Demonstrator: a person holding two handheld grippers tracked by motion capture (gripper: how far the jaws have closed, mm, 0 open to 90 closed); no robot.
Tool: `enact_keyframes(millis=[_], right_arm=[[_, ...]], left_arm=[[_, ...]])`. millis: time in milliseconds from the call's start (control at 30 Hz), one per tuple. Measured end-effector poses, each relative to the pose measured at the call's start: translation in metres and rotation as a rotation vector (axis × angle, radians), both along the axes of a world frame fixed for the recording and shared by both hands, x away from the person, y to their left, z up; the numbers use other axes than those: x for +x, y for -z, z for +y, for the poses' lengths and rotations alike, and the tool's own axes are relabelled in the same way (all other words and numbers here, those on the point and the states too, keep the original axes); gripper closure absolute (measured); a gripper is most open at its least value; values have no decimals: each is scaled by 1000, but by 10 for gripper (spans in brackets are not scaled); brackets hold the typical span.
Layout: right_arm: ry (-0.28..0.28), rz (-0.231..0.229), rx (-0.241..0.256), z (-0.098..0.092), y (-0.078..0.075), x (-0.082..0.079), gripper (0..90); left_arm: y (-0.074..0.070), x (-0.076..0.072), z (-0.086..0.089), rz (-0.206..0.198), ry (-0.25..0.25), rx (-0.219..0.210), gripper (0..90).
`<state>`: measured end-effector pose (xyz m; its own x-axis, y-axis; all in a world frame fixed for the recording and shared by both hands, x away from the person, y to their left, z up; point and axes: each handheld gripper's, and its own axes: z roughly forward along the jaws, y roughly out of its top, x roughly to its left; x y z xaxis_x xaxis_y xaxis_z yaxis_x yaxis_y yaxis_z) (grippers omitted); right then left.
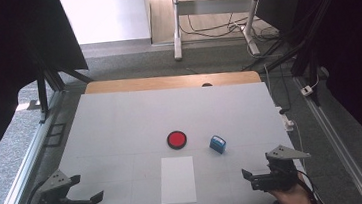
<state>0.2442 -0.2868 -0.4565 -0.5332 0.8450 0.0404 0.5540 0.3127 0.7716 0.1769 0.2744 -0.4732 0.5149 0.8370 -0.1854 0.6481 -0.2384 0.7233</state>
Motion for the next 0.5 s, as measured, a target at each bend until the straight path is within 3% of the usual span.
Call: enact_keyframes(millis=[167,500], right_arm=[[-32,6,-13,4,0,0,0],[-39,30,-21,6,1,2,0]], left_arm=[[0,0,1,1,-2,-5,1],[0,0,-1,2,11,9,0]])
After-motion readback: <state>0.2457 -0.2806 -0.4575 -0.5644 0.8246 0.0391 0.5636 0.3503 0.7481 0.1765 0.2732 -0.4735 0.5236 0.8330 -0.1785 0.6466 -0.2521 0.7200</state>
